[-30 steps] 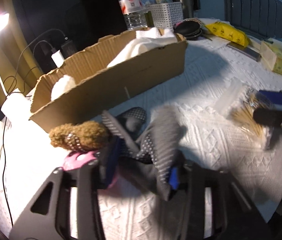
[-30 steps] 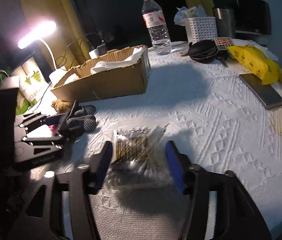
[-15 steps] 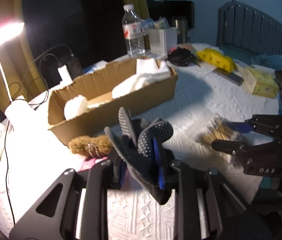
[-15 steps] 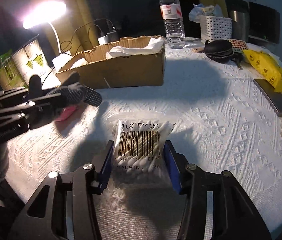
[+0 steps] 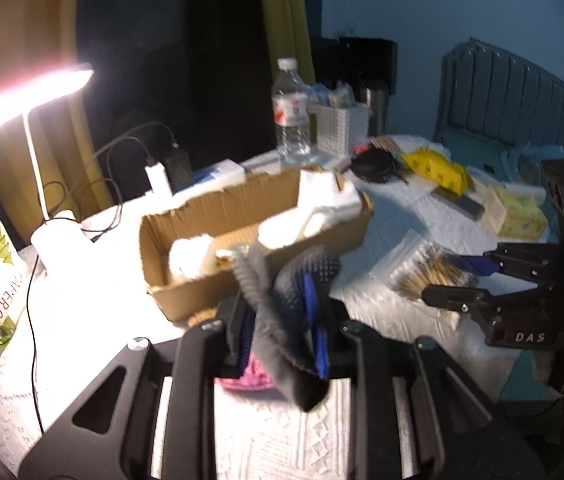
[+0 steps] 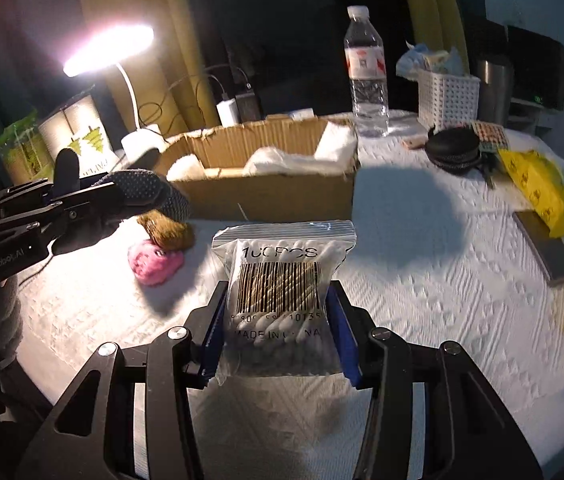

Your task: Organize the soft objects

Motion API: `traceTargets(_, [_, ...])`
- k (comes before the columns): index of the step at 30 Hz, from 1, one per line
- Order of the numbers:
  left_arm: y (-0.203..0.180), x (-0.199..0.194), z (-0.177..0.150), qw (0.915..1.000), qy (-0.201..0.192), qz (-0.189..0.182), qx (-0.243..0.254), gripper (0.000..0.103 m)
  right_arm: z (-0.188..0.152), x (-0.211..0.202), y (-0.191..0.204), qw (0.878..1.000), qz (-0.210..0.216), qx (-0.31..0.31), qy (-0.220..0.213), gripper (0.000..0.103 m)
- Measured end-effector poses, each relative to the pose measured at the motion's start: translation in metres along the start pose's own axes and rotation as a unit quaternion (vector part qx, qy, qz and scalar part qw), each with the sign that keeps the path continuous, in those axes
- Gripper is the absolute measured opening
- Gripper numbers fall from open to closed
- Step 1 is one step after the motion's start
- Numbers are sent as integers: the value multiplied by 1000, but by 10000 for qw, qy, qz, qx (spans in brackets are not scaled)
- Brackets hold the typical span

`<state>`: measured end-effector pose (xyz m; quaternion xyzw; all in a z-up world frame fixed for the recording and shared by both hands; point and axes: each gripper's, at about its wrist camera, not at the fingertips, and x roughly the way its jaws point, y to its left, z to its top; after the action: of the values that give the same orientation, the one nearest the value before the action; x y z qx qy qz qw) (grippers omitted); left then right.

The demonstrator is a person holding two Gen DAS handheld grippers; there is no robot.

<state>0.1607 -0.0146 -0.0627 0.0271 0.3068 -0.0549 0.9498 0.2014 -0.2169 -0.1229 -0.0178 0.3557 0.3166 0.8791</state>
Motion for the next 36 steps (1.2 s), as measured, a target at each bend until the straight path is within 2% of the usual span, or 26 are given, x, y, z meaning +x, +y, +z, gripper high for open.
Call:
traceTargets(8, [26,-3,14,9997,-136,56,-196,25,28,-3,7,9997,53,-113,-189,50])
traceTargets(11, [30,7,9,9993,196,-193,-236,27,35,-1,9,9996,51,-154,-210,50])
traceTargets(14, [22,20,-5,9985,489,-237,-106,33,36,2,7,9997,46,-136,-202,50])
traceTargets(16, [14,26,-15,9972,627,-402,-18,37,34,5,5,9998,37,-98,-162,50])
traceTargets(17, [9,30,-21,9963,716,-462,53,42,33,6,4,9999,31,-82,-140,50])
traceTargets(18, [3,31,-26,9957,759,-513,116,52,31,7,3,9999,25,-70,-114,50])
traceTargets(19, [-2,33,-31,9946,814,-608,195,54,29,7,3,9999,16,-62,-98,50])
traceTargets(25, [-23,45,-57,9885,1187,-847,390,54,22,3,-4,9999,-82,18,-71,50])
traceTargets(28, [-22,38,-66,9878,1132,-1044,243,54,18,0,-6,9999,-112,39,-72,50])
traceTargets(36, [-15,60,-78,9893,1306,-597,273,55,12,-1,0,9999,-73,43,-60,50])
